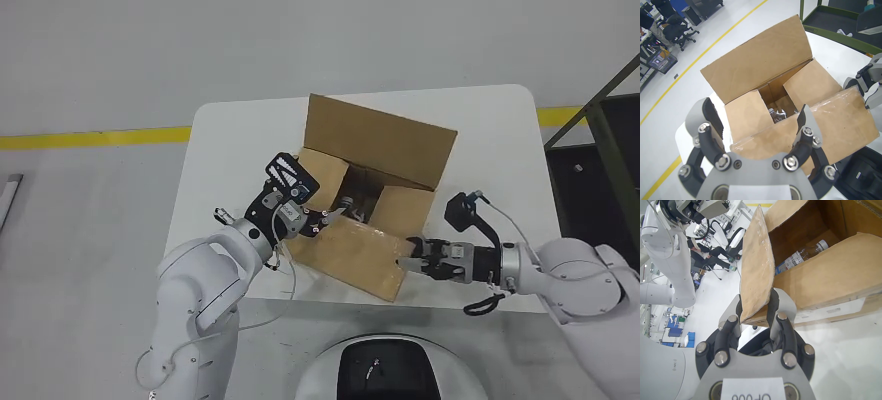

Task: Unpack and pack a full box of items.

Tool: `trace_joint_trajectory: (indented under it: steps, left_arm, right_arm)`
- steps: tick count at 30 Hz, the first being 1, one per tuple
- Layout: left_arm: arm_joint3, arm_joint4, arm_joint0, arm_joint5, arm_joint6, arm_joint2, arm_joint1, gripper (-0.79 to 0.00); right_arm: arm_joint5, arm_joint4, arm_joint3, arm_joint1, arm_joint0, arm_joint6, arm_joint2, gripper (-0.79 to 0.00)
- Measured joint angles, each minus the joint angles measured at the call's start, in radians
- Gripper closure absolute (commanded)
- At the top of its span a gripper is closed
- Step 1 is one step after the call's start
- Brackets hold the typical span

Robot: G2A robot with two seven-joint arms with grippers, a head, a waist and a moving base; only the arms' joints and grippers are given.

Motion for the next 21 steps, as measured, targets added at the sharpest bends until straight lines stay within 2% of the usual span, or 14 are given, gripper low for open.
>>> trace_joint_trajectory:
  steps: [9,17,21]
  left_arm:
    - [0.000,0.000,0.000,0.000,0.000,0.000,0.000,-0.785]
    - [0.000,0.000,0.000,0.000,0.000,0.000,0.000,-0.785]
    - [0.000,0.000,0.000,0.000,0.000,0.000,0.000,-0.785]
  right_arm:
    - [-0.064,-0.082,-0.037,0.009,0.014,-0.073,0.016,0.000]
    - [-0.266,-0.259,-0.101,0.028,0.036,-0.123,0.090,0.000]
    - [-0.340,-0.403,-0.154,0.034,0.015,-0.181,0.121,0.000]
